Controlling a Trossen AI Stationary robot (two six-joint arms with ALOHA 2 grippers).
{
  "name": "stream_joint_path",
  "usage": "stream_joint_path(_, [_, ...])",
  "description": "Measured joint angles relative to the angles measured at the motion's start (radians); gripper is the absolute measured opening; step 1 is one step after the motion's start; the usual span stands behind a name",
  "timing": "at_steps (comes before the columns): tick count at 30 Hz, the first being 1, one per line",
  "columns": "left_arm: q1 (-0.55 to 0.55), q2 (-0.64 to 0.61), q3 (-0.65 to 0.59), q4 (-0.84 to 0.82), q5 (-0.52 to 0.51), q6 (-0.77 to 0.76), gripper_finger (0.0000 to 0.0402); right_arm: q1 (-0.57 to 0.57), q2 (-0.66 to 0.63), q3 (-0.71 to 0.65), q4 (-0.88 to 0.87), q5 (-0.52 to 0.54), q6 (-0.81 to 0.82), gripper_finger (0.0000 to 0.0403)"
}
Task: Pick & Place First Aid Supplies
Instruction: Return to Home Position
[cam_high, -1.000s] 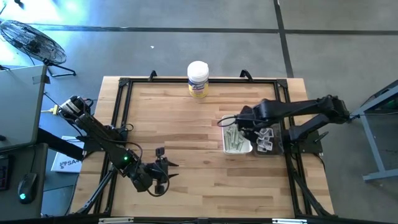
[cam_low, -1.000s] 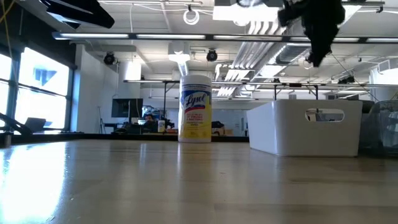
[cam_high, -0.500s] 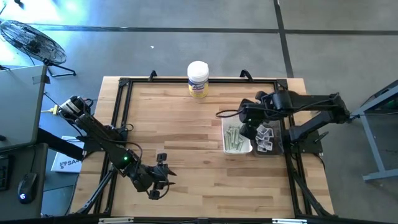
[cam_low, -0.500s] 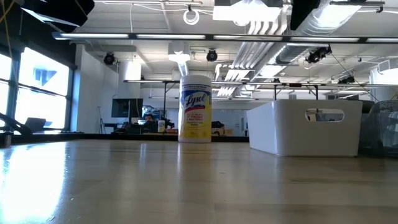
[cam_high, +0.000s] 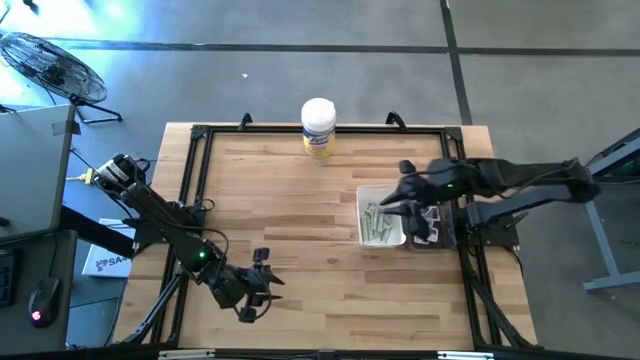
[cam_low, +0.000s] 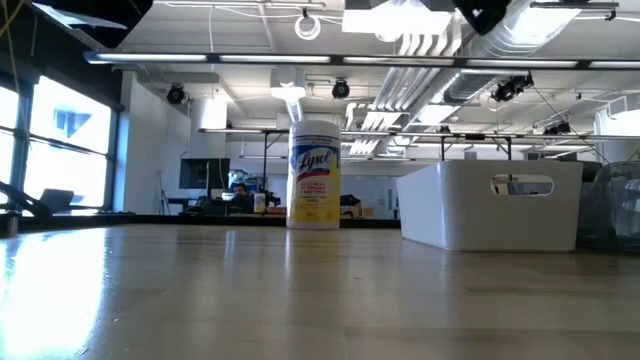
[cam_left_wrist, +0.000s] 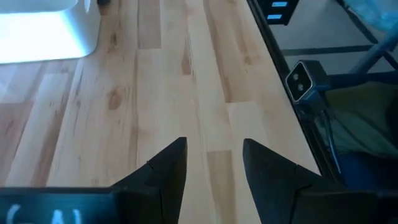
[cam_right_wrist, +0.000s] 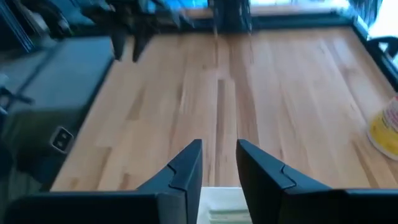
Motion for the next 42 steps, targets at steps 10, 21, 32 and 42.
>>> stream_joint_path(10, [0.128, 0.000, -0.106, 0.234, 0.195, 0.136, 0.0154, -0.010, -0.469, -0.391, 0.284, -0.061, -0.023, 0.0094])
stream_joint_path(21, [0.257, -0.237, -0.329, 0.345, 0.218, 0.193, 0.0154, -0.009, -0.931, -0.727, 0.432, -0.075, 0.008, 0.0094])
stream_joint_path(32, [0.256, -0.667, -0.642, 0.422, 0.179, 0.235, 0.0154, -0.008, -0.881, -0.996, 0.594, 0.095, 0.085, 0.0094])
stream_joint_path(42, [0.298, -1.029, -0.812, 0.414, 0.221, 0.349, 0.0154, -0.007, -0.808, -1.004, 0.667, 0.383, 0.188, 0.0095])
